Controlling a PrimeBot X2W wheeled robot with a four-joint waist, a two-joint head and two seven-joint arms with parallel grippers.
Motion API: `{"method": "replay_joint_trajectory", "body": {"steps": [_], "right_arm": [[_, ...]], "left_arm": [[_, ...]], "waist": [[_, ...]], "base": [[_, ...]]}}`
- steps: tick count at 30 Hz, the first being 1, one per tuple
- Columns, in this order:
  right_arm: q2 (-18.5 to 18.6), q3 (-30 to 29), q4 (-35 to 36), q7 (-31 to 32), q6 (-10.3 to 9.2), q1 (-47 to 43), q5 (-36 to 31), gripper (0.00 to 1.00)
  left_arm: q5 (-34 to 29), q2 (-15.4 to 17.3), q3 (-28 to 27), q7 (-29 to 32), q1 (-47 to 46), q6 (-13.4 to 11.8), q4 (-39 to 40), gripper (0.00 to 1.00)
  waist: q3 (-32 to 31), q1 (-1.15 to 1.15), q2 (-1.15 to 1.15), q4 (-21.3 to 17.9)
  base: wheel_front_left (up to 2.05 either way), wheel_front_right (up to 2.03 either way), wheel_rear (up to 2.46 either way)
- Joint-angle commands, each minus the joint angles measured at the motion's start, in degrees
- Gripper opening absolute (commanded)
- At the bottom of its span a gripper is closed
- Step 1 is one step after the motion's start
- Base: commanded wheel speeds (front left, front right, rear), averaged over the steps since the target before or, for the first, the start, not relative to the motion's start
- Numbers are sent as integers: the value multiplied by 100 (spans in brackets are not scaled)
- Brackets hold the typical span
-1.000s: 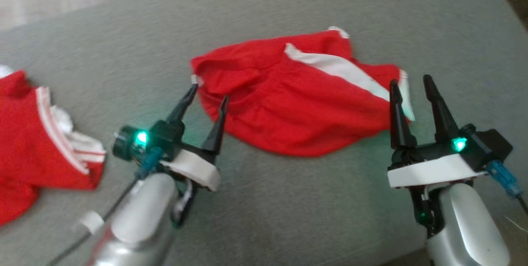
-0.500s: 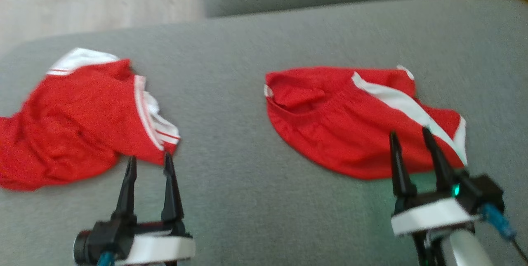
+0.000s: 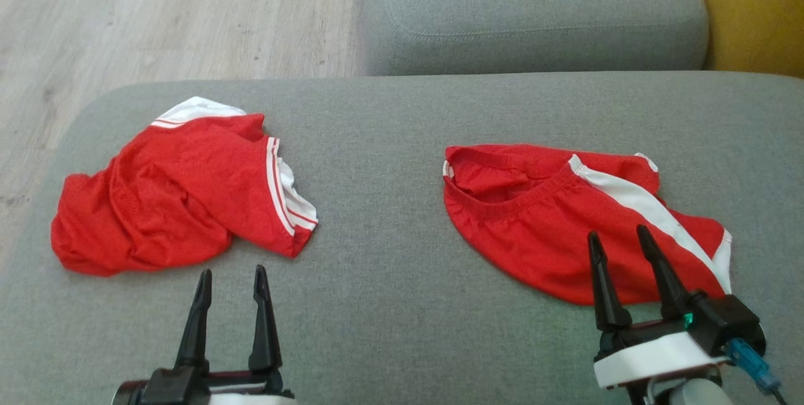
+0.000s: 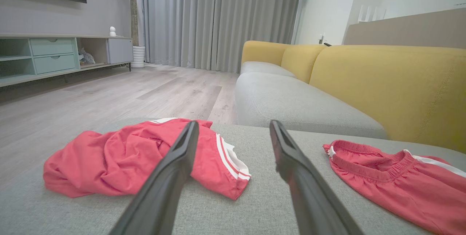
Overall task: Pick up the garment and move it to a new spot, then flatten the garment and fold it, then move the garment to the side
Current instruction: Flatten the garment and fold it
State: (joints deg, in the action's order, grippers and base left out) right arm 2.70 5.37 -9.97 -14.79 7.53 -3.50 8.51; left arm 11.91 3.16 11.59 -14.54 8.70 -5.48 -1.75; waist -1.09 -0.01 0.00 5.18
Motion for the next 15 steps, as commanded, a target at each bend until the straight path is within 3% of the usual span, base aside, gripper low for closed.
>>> {"method": "replay_joint_trajectory", "body": {"steps": [1, 15], "right_arm": [[18, 151, 178, -21, -4, 98, -4, 100], [18, 103, 120, -21, -4, 65, -22, 100]], "left_arm": [[-51, -27, -154, -45, -148, 21, 165, 100], [-99, -28, -143, -46, -133, 39, 76, 100]], "waist": [[-7, 1, 0, -4], [-46, 1, 0, -23]], "base": [[0, 0, 0], [0, 0, 0]]}}
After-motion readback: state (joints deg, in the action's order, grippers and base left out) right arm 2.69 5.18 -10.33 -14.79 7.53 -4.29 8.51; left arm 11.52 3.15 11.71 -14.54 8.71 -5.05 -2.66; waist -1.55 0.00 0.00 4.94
